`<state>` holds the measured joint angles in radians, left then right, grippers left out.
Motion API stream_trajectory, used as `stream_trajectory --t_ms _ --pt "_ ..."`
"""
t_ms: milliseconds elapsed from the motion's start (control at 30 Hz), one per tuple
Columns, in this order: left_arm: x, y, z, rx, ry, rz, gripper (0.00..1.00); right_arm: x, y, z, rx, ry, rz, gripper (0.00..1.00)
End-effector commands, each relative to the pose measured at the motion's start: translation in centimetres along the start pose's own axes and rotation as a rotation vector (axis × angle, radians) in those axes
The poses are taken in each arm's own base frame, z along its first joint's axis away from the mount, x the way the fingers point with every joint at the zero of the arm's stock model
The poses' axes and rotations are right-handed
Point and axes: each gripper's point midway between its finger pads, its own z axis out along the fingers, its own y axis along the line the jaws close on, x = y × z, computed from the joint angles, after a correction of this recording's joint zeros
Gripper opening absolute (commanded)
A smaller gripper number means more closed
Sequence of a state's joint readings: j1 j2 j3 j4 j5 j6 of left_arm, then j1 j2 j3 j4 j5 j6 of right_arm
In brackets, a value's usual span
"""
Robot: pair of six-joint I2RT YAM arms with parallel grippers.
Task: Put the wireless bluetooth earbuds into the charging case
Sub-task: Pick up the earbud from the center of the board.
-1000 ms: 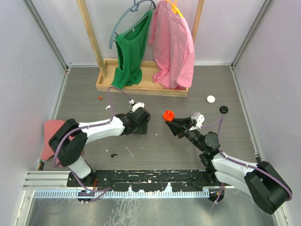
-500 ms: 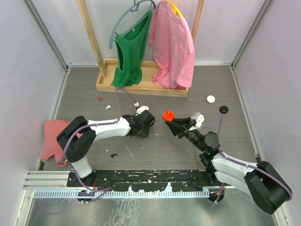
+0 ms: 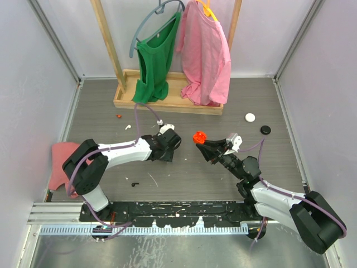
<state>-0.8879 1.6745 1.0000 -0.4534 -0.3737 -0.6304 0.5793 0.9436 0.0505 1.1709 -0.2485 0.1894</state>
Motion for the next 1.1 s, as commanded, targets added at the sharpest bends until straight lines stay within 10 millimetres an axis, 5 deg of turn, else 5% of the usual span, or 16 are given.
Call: stream_trajectory --t_ms 0,533,1067 --pt "-2.6 -1.5 -1.4 0.088 -0.045 0.006 0.52 -2.1 0.3 0.8 -0.020 -0.064 -0.020 0.01" --pt "-3.0 -2.3 1.0 0.136 0.029 -0.030 0.35 -2.1 0.3 0.8 -0.019 -0.062 -0.019 0.01" --pt "-2.2 -2.3 2.1 0.145 0.076 -0.050 0.33 -2.0 0.3 0.9 -0.022 -0.056 -0.017 0.01"
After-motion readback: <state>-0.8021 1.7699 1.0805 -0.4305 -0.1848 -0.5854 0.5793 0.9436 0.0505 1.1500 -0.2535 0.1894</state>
